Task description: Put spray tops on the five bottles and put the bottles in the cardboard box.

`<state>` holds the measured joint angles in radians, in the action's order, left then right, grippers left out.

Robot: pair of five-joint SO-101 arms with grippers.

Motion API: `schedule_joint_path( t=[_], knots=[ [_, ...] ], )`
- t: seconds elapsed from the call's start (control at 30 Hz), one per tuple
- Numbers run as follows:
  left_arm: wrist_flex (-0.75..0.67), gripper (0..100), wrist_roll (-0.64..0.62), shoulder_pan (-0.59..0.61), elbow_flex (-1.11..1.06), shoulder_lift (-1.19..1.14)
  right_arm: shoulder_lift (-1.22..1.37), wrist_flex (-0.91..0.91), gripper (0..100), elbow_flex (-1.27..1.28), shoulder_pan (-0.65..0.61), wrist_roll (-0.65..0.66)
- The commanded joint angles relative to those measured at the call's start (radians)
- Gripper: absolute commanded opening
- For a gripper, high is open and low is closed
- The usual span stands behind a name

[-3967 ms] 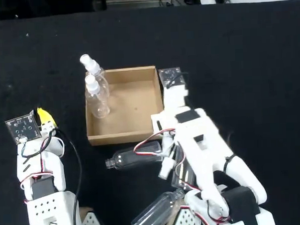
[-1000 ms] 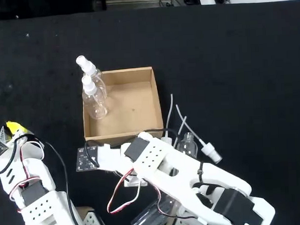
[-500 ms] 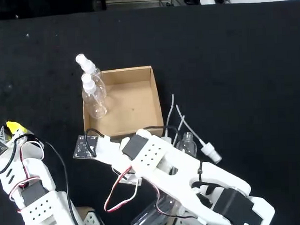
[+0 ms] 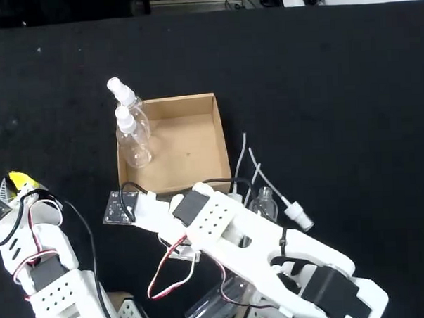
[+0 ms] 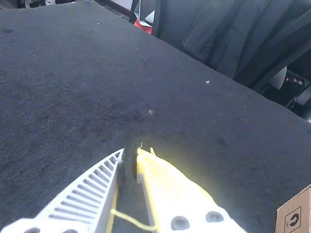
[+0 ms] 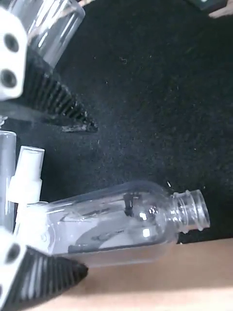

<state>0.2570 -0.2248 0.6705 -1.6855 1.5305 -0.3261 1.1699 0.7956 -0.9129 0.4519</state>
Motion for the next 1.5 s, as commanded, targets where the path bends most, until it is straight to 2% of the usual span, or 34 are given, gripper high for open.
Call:
schedule_joint_path(
  t=[0.0, 0.1, 0.27, 0.37, 0.47, 0.57, 0.63, 0.93, 1.17, 1.47],
  knots=[
    [-0.012, 3, -0.008, 0.007, -0.016, 0.002, -0.012, -0.005, 27.0, 0.013, -0.029, -0.002],
    [-0.012, 3, -0.008, 0.007, -0.016, 0.002, -0.013, 0.043, 23.4, -0.007, -0.028, -0.003],
    [-0.012, 3, -0.008, 0.007, -0.016, 0.002, -0.013, 0.192, 23.4, -0.102, -0.026, -0.009],
    [-0.012, 3, -0.008, 0.007, -0.016, 0.002, -0.012, 0.203, 23.4, -0.134, -0.029, -0.018],
    [-0.012, 3, -0.008, 0.007, -0.016, 0.002, -0.010, 0.192, 25.3, -0.166, -0.029, -0.121],
    [-0.012, 3, -0.008, 0.007, -0.016, 0.002, -0.004, 0.187, 32.7, -0.197, -0.029, -0.199],
    [-0.012, 3, -0.008, 0.007, -0.016, 0.002, -0.004, 0.152, 34.8, -0.189, -0.029, -0.224],
    [-0.012, 3, -0.008, 0.007, -0.016, 0.002, -0.004, 0.002, 31.8, -0.082, -0.031, -0.273],
    [-0.012, 3, -0.008, 0.007, -0.016, 0.002, -0.002, -0.130, 31.5, -0.001, -0.080, -0.338],
    [-0.012, 3, -0.008, 0.008, -0.016, 0.002, 0.005, -0.218, 31.5, 0.094, -0.081, -0.330]
  ],
)
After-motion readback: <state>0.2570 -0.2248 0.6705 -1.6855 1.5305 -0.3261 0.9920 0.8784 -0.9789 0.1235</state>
